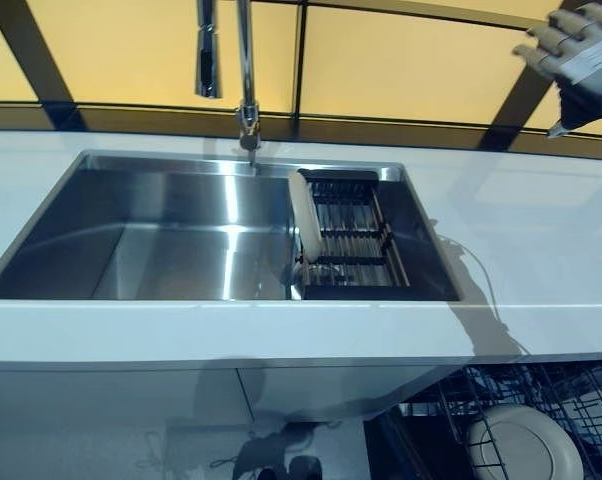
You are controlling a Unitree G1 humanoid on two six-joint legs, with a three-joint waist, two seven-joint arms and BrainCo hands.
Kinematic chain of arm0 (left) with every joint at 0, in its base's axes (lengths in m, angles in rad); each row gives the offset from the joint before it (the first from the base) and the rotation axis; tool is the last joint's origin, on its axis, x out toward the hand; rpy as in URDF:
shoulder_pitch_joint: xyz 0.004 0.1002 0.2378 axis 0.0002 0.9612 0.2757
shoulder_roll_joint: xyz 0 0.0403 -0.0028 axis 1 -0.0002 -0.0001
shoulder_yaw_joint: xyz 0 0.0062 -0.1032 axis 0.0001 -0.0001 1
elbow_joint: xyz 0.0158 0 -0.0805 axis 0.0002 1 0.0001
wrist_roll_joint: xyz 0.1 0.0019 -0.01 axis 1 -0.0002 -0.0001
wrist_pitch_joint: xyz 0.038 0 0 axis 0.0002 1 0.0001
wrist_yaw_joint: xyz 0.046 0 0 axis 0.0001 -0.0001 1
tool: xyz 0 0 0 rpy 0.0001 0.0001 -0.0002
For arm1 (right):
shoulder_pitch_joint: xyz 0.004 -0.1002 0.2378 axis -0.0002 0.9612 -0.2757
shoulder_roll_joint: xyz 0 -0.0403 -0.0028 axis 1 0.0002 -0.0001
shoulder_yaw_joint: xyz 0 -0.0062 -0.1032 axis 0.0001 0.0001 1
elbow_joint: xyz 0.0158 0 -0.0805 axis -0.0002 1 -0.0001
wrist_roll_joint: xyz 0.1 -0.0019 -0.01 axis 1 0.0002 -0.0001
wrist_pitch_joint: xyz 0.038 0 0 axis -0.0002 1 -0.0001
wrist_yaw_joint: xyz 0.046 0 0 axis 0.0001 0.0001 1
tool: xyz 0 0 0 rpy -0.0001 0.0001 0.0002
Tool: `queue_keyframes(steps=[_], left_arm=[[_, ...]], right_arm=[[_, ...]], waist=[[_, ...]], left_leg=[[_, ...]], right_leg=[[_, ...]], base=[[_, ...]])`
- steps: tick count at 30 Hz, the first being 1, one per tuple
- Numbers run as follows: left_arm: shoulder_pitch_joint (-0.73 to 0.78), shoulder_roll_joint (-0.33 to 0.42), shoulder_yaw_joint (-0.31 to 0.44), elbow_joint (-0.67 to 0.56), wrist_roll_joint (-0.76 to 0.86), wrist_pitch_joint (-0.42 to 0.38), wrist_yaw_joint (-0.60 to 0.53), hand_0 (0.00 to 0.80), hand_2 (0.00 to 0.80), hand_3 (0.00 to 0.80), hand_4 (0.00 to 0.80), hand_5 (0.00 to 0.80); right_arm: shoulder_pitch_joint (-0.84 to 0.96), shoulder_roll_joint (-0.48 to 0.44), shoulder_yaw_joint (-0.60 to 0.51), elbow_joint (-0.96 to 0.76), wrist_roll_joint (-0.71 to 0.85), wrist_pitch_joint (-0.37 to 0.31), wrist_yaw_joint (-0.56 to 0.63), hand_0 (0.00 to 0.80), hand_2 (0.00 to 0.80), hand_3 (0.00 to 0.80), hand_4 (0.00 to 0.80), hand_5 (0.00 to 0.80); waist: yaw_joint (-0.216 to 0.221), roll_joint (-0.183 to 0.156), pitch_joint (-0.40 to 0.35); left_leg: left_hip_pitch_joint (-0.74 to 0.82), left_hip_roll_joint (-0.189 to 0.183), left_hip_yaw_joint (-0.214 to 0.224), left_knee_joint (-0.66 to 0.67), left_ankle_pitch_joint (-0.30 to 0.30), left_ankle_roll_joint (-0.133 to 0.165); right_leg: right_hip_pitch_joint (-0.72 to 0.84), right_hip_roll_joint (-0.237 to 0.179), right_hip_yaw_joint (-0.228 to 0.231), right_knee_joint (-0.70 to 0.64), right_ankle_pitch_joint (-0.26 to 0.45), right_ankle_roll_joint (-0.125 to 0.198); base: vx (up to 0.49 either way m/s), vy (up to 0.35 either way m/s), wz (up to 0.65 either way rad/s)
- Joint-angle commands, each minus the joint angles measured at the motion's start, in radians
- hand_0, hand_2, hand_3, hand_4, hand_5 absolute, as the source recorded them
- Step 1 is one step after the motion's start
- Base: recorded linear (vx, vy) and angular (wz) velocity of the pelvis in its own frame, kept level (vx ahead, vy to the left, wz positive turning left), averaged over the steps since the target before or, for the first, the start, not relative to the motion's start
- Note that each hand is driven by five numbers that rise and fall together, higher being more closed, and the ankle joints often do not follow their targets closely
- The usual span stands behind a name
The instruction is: Take plates into dishwasher
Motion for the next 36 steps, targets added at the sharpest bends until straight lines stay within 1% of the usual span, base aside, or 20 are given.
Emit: queue_keyframes(steps=[1, 2, 3, 6, 8, 10, 12, 13, 16, 24, 27, 32, 36], left_arm=[[0.003, 0.042, -0.017, 0.017, -0.020, -0.001, 0.009, 0.000, 0.000, 0.000, 0.000, 0.000], [0.003, 0.040, -0.017, 0.017, -0.020, -0.001, 0.009, 0.000, 0.000, 0.000, 0.000, 0.000], [0.004, 0.041, -0.018, 0.011, -0.023, -0.006, 0.014, 0.000, 0.000, 0.000, 0.000, 0.000], [0.005, 0.041, -0.024, -0.001, -0.027, -0.013, 0.019, 0.000, 0.000, 0.000, 0.000, 0.000], [0.004, 0.043, -0.027, -0.008, -0.027, -0.012, 0.019, 0.000, 0.000, 0.000, 0.000, 0.000], [-0.011, 0.055, -0.041, -0.018, -0.035, -0.016, 0.019, 0.000, 0.000, 0.000, 0.000, 0.000], [-0.018, 0.059, -0.048, -0.019, -0.042, -0.017, 0.019, 0.000, 0.000, 0.000, 0.000, 0.000], [-0.022, 0.066, -0.051, -0.021, -0.051, -0.023, 0.014, 0.000, 0.000, 0.000, 0.000, 0.000], [-0.029, 0.070, -0.055, -0.021, -0.067, -0.028, 0.009, 0.000, 0.000, 0.000, 0.000, 0.000], [-0.037, 0.067, -0.053, -0.026, -0.076, -0.022, 0.009, 0.000, 0.000, 0.000, 0.000, 0.000], [-0.039, 0.069, -0.054, -0.029, -0.075, -0.017, 0.009, 0.000, 0.000, 0.000, 0.000, 0.000], [-0.040, 0.069, -0.048, -0.023, -0.066, -0.021, 0.007, 0.000, 0.000, 0.000, 0.000, 0.000], [-0.043, 0.069, -0.049, -0.022, -0.065, -0.022, 0.003, 0.000, 0.000, 0.000, 0.000, 0.000]], right_arm=[[-0.162, -0.002, 0.067, 0.007, -0.058, -0.011, -0.009, 0.000, 0.000, 0.000, 0.000, 0.000], [-0.170, -0.001, 0.074, 0.008, -0.057, -0.011, -0.009, 0.000, 0.000, 0.000, 0.000, 0.000], [-0.183, 0.016, 0.096, 0.014, -0.067, -0.004, 0.014, 0.000, 0.000, 0.000, 0.000, 0.000], [-0.220, 0.043, 0.133, 0.031, -0.066, 0.014, 0.026, 0.000, 0.000, 0.000, 0.000, 0.000], [-0.242, 0.056, 0.148, 0.040, -0.075, 0.025, 0.027, 0.000, 0.000, 0.000, 0.000, 0.000], [-0.296, 0.082, 0.179, 0.069, -0.094, 0.053, 0.011, 0.000, 0.000, 0.000, 0.000, 0.000], [-0.325, 0.097, 0.196, 0.082, -0.103, 0.067, 0.004, 0.000, 0.000, 0.000, 0.000, 0.000], [-0.365, 0.114, 0.226, 0.095, -0.109, 0.084, -0.006, 0.000, 0.000, 0.000, 0.000, 0.000], [-0.414, 0.132, 0.267, 0.109, -0.100, 0.092, -0.030, 0.000, 0.000, 0.000, 0.000, 0.000], [-0.441, 0.154, 0.281, 0.067, -0.061, 0.083, -0.032, 0.000, 0.000, 0.000, 0.000, 0.000], [-0.427, 0.159, 0.266, 0.056, -0.050, 0.064, -0.023, 0.000, 0.000, 0.000, 0.000, 0.000], [-0.414, 0.173, 0.258, 0.028, -0.041, 0.058, -0.001, 0.000, 0.000, 0.000, 0.000, 0.000], [-0.408, 0.188, 0.246, 0.011, -0.007, 0.031, -0.007, 0.000, 0.000, 0.000, 0.000, 0.000]], waist=[[0.043, -0.038, 0.010], [0.041, -0.036, 0.010], [0.054, -0.038, 0.017], [0.065, -0.033, 0.035], [0.066, -0.029, 0.041], [0.071, -0.024, 0.076], [0.072, -0.020, 0.091], [0.075, -0.016, 0.109], [0.076, -0.010, 0.126], [0.077, -0.019, 0.130], [0.076, -0.022, 0.126], [0.077, -0.027, 0.125], [0.077, -0.029, 0.126]], left_leg=[[0.006, 0.013, -0.019, -0.002, -0.062, -0.025], [0.006, 0.013, -0.019, -0.002, -0.062, -0.025], [-0.003, 0.010, -0.030, -0.002, -0.058, -0.025], [-0.022, 0.005, -0.046, -0.002, -0.048, -0.026], [-0.039, 0.002, -0.055, -0.002, -0.039, -0.026], [-0.069, -0.001, -0.062, -0.002, -0.028, -0.025], [-0.083, -0.002, -0.063, -0.002, -0.023, -0.026], [-0.099, -0.003, -0.063, -0.002, -0.018, -0.027], [-0.117, -0.004, -0.063, -0.002, -0.013, -0.029], [-0.118, -0.006, -0.063, -0.002, -0.017, -0.028], [-0.113, -0.006, -0.059, -0.002, -0.022, -0.028], [-0.106, -0.005, -0.054, -0.002, -0.025, -0.027], [-0.102, -0.004, -0.051, -0.002, -0.028, -0.028]], right_leg=[[0.013, -0.026, -0.022, -0.001, -0.025, 0.090], [0.013, -0.026, -0.022, -0.001, -0.025, 0.090], [0.007, -0.028, -0.032, -0.001, -0.024, 0.090], [-0.007, -0.033, -0.047, -0.001, -0.022, 0.089], [-0.022, -0.035, -0.052, -0.001, -0.017, 0.088], [-0.050, -0.037, -0.053, -0.001, -0.009, 0.087], [-0.064, -0.037, -0.053, -0.001, -0.005, 0.087], [-0.081, -0.039, -0.054, -0.001, 0.000, 0.089], [-0.100, -0.041, -0.059, -0.001, 0.004, 0.091], [-0.101, -0.047, -0.074, -0.001, 0.004, 0.094], [-0.098, -0.048, -0.075, -0.001, 0.003, 0.096], [-0.095, -0.048, -0.074, -0.001, 0.004, 0.098], [-0.091, -0.047, -0.071, -0.001, 0.003, 0.100]], base=[[0.018, 0.015, 0.14], [0.032, 0.022, 0.11], [0.034, 0.022, 0.14], [0.035, 0.024, 0.18], [-0.003, 0.019, 0.25], [-0.057, 0.018, 0.23], [-0.065, 0.027, 0.10], [-0.071, 0.044, 0.08], [-0.052, 0.050, 0.09], [-0.007, 0.024, 0.05], [0.000, 0.000, 0.00], [0.000, 0.000, 0.00], [0.000, 0.000, 0.00]])
